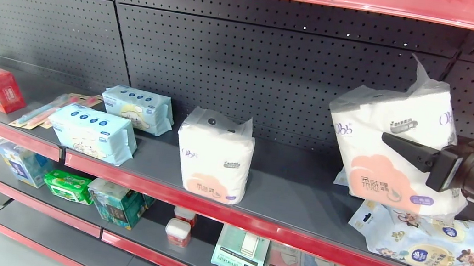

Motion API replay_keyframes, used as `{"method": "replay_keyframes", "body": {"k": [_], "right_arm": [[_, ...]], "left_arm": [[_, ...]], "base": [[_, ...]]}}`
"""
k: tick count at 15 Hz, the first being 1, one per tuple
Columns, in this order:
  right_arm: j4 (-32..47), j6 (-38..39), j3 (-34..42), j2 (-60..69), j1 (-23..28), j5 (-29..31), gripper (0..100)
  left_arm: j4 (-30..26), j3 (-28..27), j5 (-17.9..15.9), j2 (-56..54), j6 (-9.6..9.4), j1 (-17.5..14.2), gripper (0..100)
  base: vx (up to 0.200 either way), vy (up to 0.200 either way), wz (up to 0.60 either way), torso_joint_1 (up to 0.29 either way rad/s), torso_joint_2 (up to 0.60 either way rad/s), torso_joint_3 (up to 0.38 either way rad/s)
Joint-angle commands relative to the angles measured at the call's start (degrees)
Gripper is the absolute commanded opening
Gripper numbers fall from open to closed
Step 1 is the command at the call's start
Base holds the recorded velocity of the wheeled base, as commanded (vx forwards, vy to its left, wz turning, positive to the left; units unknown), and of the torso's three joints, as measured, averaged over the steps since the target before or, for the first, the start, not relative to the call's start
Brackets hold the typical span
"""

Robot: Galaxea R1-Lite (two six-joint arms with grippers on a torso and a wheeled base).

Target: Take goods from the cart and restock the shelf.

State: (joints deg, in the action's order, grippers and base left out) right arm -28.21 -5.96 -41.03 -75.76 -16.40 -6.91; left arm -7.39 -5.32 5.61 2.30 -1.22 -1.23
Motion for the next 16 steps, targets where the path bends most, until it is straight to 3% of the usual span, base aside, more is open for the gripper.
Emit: {"method": "replay_keyframes", "body": {"k": [1, 3, 4, 7, 8, 10, 11, 14, 16], "right_arm": [[-0.4, 0.1, -0.2, -2.7, 0.0, 0.0, 0], [-0.4, 0.1, 0.2, -2.6, -0.1, 0.0, 0], [-0.4, 0.1, 0.4, -2.4, -0.1, 0.0, 0], [-0.4, 0.1, 0.4, -2.0, -0.1, 0.0, 0], [-0.4, 0.0, 0.3, -1.8, -0.2, 0.0, 0], [-0.4, 0.0, 0.8, -1.3, -0.1, 0.1, 0], [-0.4, -0.1, 0.8, -1.0, -0.1, 0.1, 0], [-0.4, -0.2, 0.8, -0.6, -0.1, 0.2, 0], [-0.4, -0.2, 0.6, -0.6, -0.1, 0.2, 0]], "left_arm": [[0.3, 0.7, 0.3, -0.5, 0.08, 0.0, 100], [0.4, 0.7, 2.5, -0.5, -0.36, 0.1, 100], [0.4, 0.7, 6.0, -0.5, -0.19, 0.1, 100], [0.5, 0.8, 8.5, -0.7, -0.10, 0.1, 100], [0.5, 0.8, 7.5, -0.8, -0.28, 0.3, 100], [1.0, 1.1, -1.4, -1.9, -0.28, 1.3, 100], [1.0, 1.1, -2.9, -2.0, -0.36, 1.2, 100], [2.1, 1.6, -5.2, -2.3, -0.45, 1.2, 100], [2.5, 1.8, -2.5, -2.3, -0.45, 1.2, 100]], "base": [[0.000, 0.000, 0.00, 0.000, 0.00, 0.000], [0.000, 0.000, 0.00, 0.000, 0.00, 0.000], [0.000, 0.000, 0.00, 0.000, 0.00, 0.000], [0.000, 0.000, 0.00, 0.000, 0.00, 0.000], [0.000, 0.000, 0.00, 0.000, 0.00, 0.000], [0.000, 0.000, 0.00, 0.000, 0.00, 0.000], [0.000, 0.000, 0.00, 0.000, 0.00, 0.000], [0.000, 0.000, 0.00, 0.000, 0.00, 0.000], [0.000, 0.000, 0.00, 0.000, 0.00, 0.000]]}}
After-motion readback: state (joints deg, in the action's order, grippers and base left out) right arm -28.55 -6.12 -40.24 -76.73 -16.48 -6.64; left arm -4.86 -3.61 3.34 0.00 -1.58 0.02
